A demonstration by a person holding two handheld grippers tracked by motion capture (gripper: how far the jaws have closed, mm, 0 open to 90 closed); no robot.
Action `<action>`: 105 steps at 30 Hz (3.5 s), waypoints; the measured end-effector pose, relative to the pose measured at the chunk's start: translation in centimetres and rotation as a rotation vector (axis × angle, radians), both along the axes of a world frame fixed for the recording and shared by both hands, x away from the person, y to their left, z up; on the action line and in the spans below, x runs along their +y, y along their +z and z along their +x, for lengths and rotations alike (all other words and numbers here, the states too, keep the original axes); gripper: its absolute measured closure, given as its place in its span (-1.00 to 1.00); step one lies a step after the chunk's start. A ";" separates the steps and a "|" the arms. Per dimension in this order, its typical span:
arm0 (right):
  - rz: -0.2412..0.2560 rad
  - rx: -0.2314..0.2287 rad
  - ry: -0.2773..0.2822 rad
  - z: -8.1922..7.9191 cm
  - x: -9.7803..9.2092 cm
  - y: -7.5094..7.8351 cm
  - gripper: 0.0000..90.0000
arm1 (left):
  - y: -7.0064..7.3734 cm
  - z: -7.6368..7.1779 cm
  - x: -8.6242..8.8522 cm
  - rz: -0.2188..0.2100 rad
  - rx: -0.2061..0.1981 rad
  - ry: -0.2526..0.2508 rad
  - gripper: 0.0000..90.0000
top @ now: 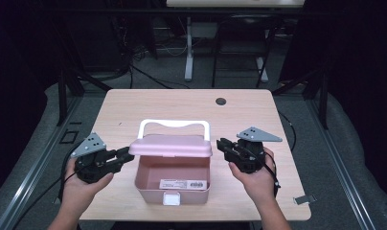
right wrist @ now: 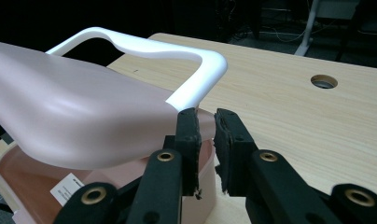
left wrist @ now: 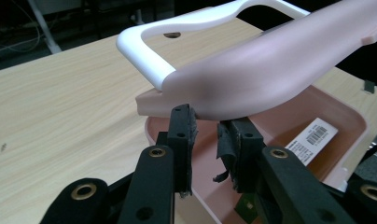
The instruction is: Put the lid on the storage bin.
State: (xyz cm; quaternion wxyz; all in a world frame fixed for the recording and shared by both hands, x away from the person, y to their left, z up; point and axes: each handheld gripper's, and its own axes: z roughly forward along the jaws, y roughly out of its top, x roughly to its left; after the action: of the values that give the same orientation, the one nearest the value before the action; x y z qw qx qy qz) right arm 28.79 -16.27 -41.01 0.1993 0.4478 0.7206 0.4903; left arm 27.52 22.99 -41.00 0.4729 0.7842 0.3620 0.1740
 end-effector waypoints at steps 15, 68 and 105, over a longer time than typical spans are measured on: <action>0.011 0.007 -0.007 0.4 0.0 -0.3 0.74 | -0.7 -0.9 0.1 0.009 0.002 -0.003 0.62; 0.056 0.111 0.068 3.5 2.2 -0.7 0.42 | -2.7 -2.8 0.6 0.007 0.028 -0.032 0.59; 0.077 0.144 0.078 3.6 2.2 -1.8 0.36 | -5.0 -3.6 0.6 0.026 0.050 -0.039 0.59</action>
State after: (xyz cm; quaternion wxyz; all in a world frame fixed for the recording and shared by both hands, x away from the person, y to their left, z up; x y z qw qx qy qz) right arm 32.43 -14.11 -42.86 0.1102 0.4608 0.7307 0.4915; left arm 23.95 23.61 -45.96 0.4568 0.8014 0.3560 0.1497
